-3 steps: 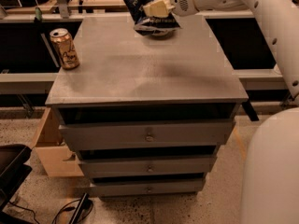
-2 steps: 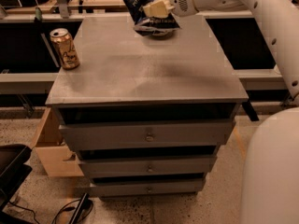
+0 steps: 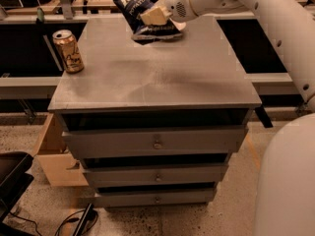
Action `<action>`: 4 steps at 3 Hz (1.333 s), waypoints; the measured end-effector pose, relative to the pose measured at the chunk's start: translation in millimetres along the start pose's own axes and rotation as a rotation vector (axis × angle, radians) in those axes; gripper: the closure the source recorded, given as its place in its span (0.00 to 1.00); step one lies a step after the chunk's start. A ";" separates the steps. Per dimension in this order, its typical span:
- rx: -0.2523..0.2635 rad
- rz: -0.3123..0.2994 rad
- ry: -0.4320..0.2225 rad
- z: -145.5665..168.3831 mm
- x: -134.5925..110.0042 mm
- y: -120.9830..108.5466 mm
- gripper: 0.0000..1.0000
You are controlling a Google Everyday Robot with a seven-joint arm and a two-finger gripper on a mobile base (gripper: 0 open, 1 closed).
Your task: Move blue chip bag near orange can
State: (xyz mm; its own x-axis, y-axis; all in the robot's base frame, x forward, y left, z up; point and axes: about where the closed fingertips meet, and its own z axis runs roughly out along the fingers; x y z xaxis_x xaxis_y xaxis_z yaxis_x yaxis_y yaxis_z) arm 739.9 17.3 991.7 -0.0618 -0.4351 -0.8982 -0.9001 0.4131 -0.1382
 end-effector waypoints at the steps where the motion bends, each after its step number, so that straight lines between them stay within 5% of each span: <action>1: -0.046 -0.020 0.020 22.2 2.3 22.6 1.00; 4: -0.210 -0.050 0.037 70.1 8.6 87.6 1.00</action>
Offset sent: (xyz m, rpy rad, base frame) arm -0.0364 0.0696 -0.0532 -0.0286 0.0721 0.1560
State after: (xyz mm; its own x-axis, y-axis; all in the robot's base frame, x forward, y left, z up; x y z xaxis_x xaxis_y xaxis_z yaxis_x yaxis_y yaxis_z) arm 690.8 105.8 942.7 -0.0269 -0.4812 -0.8762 -0.9723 0.2161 -0.0888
